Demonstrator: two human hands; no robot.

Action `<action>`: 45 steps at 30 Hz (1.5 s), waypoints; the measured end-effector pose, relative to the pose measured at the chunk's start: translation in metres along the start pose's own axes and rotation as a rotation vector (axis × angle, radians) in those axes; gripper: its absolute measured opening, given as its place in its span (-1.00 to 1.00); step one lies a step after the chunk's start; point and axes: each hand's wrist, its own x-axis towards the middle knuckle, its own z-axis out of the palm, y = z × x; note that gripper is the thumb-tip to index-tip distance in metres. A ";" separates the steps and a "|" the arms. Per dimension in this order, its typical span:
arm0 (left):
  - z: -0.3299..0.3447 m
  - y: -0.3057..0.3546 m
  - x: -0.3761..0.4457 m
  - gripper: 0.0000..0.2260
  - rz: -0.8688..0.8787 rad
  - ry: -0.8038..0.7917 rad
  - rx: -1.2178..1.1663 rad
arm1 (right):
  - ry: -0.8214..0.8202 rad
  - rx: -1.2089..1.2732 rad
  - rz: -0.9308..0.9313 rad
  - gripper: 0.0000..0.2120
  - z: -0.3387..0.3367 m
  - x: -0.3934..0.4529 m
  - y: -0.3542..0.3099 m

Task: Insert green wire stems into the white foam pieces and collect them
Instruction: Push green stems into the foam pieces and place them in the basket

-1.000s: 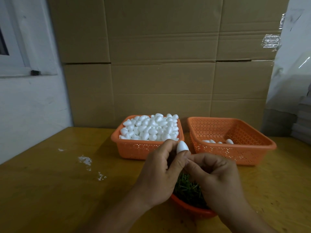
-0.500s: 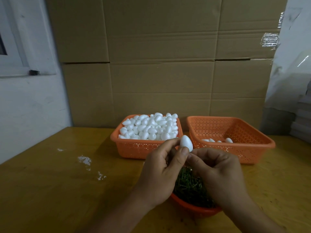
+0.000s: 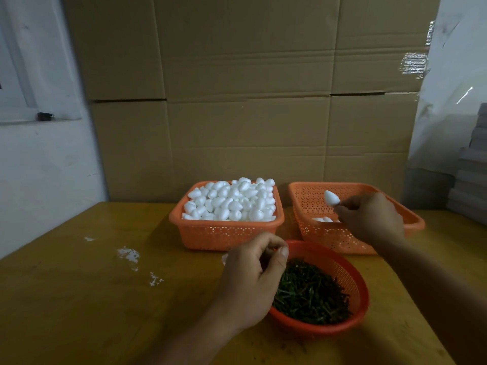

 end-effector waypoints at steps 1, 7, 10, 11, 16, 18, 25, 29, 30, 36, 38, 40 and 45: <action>0.000 -0.001 0.000 -0.89 0.004 -0.004 0.005 | 0.001 -0.062 0.007 -0.73 0.001 0.006 0.001; 0.000 -0.001 0.000 -0.84 0.000 0.074 0.020 | -0.058 -0.263 0.064 -0.45 0.016 0.036 0.004; -0.001 -0.001 0.001 -0.83 -0.011 0.093 0.018 | -0.091 -0.262 0.124 -0.48 0.023 0.045 0.003; -0.002 -0.001 0.000 -0.82 -0.018 0.089 0.016 | -0.100 -0.249 0.149 -0.49 0.024 0.047 0.002; -0.003 0.000 0.000 -0.77 -0.060 0.081 -0.014 | -0.181 -0.287 0.222 -0.48 0.028 0.049 -0.002; -0.004 0.000 0.001 -0.77 -0.069 0.083 -0.004 | -0.202 -0.341 0.211 -0.55 0.028 0.048 -0.003; -0.004 -0.001 0.000 -0.75 -0.073 0.074 0.007 | -0.191 -0.387 0.195 -0.78 0.027 0.042 -0.003; -0.004 -0.002 0.001 -0.73 -0.072 0.075 0.026 | -0.093 -0.258 0.114 -0.82 0.020 0.032 -0.001; -0.004 -0.003 0.001 -0.74 -0.071 0.075 0.028 | -0.058 -0.221 0.082 -0.76 0.017 0.027 -0.002; -0.004 -0.007 0.003 -0.78 -0.058 0.107 0.060 | 0.030 0.107 -0.133 -0.86 -0.004 -0.015 -0.011; -0.005 -0.011 0.006 -0.80 -0.064 0.117 0.085 | 0.024 0.215 -0.158 -0.80 -0.010 -0.035 -0.014; -0.006 -0.015 0.007 -0.84 -0.072 0.125 0.108 | -0.020 0.264 -0.205 -0.82 -0.012 -0.057 -0.016; -0.015 -0.022 0.022 -0.84 -0.123 0.185 0.143 | -0.146 0.248 -0.299 -0.84 0.004 -0.097 -0.022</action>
